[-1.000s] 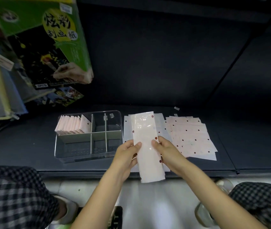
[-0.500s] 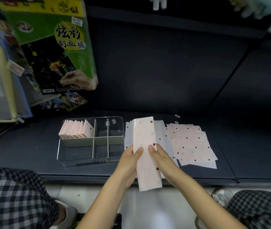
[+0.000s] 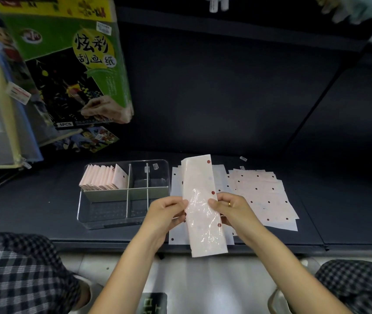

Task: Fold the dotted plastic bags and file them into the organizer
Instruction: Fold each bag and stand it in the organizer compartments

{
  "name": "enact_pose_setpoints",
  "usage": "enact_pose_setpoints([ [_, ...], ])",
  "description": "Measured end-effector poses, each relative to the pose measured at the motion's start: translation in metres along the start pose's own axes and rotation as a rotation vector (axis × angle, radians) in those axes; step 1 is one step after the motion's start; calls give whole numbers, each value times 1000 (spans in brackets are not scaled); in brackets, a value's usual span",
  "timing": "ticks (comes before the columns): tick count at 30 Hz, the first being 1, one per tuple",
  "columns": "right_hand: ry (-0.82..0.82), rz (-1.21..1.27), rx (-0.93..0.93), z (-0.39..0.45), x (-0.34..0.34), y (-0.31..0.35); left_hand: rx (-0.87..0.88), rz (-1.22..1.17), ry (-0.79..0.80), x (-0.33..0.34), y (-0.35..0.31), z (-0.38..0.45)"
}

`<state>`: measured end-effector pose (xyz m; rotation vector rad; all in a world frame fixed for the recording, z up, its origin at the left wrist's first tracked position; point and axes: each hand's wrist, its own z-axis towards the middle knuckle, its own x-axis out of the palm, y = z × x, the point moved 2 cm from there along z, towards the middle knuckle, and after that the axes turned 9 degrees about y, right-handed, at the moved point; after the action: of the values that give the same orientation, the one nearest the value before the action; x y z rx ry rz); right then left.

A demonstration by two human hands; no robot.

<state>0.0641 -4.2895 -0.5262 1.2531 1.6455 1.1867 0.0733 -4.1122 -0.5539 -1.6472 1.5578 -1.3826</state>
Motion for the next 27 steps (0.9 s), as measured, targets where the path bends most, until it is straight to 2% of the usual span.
enact_pose_setpoints([
  [4,51,9,5,-1,-6,4,76,80,-70,-3,-7,-2],
  [8,35,108,-8,0,-8,5,116,118,-14,-3,-12,-5],
  [14,36,263,-43,3,-8,4,127,15,67,-3,-15,-5],
  [19,28,178,-111,4,-9,4,175,39,111,-1,-17,-5],
  [23,-14,105,-174,7,-9,3,114,-56,80,2,-13,-4],
  [27,-32,-9,-200,10,-8,0,61,61,19,8,-7,-2],
])
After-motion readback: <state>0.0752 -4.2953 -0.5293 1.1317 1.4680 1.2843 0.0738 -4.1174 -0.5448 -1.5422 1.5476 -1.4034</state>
